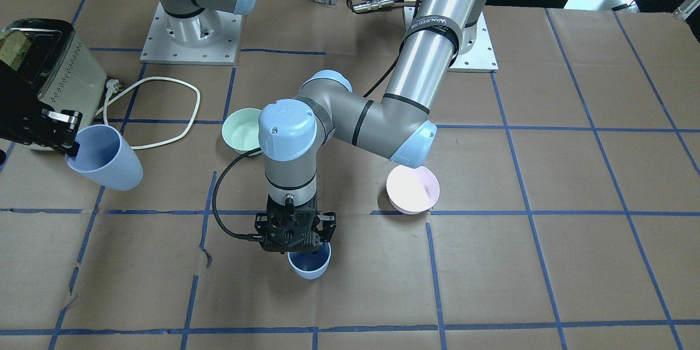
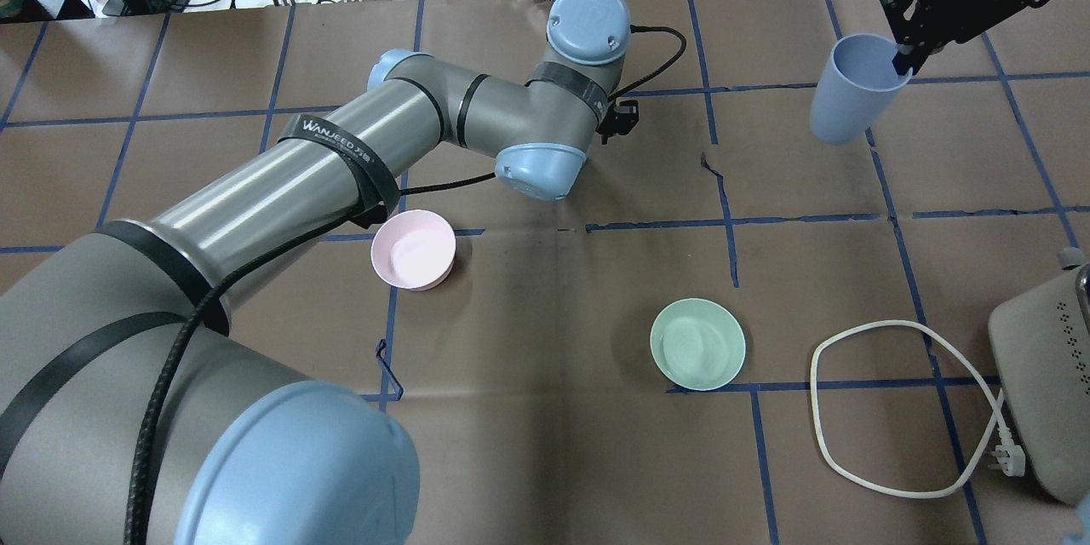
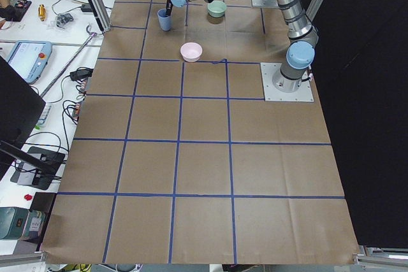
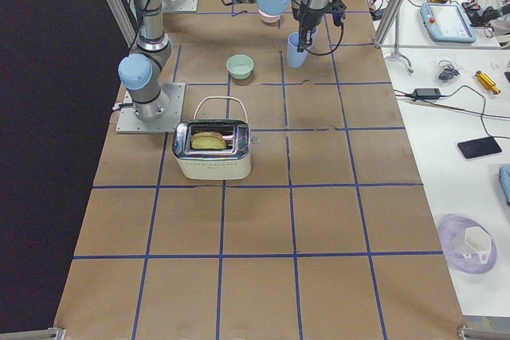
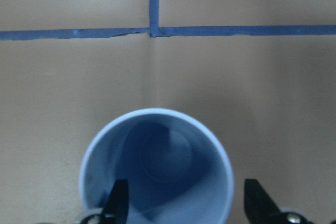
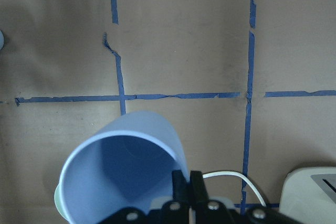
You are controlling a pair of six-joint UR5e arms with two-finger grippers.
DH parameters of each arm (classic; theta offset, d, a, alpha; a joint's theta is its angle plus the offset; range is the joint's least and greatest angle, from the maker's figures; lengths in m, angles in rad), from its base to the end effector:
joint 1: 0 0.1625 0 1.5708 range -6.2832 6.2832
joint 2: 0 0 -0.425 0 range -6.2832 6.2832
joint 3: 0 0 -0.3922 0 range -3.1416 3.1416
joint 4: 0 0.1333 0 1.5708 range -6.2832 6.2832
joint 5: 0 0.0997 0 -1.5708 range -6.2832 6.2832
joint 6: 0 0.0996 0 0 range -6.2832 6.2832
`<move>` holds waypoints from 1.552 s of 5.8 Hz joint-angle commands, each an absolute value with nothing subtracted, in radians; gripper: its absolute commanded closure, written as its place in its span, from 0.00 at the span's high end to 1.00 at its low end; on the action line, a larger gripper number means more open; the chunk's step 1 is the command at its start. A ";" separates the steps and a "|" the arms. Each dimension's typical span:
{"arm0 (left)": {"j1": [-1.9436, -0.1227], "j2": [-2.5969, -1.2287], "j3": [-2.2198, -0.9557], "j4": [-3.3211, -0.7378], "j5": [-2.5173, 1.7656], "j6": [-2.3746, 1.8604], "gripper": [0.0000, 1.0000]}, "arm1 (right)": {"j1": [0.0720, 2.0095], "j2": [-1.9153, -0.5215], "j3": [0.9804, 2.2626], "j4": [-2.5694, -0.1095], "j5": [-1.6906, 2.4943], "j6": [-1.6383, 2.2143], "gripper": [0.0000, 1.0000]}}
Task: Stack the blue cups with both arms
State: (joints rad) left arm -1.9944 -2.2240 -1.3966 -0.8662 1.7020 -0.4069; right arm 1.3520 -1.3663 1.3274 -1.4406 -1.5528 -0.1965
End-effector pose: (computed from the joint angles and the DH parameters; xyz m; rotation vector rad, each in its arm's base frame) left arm -0.4079 -0.6120 0.2453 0.0028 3.0870 -0.4018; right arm 0.0085 -0.5842 0.4856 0.0359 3.1021 0.1329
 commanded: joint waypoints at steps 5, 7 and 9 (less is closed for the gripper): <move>-1.766 -1.807 -1.420 -1.372 1.611 -0.193 1.00 | 1.484 -1.228 1.137 -1.443 -1.532 0.030 0.08; -1.680 -1.688 -1.424 -1.445 1.612 -0.127 1.00 | 1.609 -1.177 1.069 -1.448 -1.532 0.225 0.08; -1.617 -1.642 -1.448 -1.567 1.612 -0.089 1.00 | 1.745 -1.143 1.029 -1.466 -1.532 0.438 0.08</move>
State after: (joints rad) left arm -1.6334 -1.6689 -1.4357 -1.5101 1.6121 -0.1047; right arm 1.6824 -1.1587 1.0467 -1.4546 -1.5324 0.3414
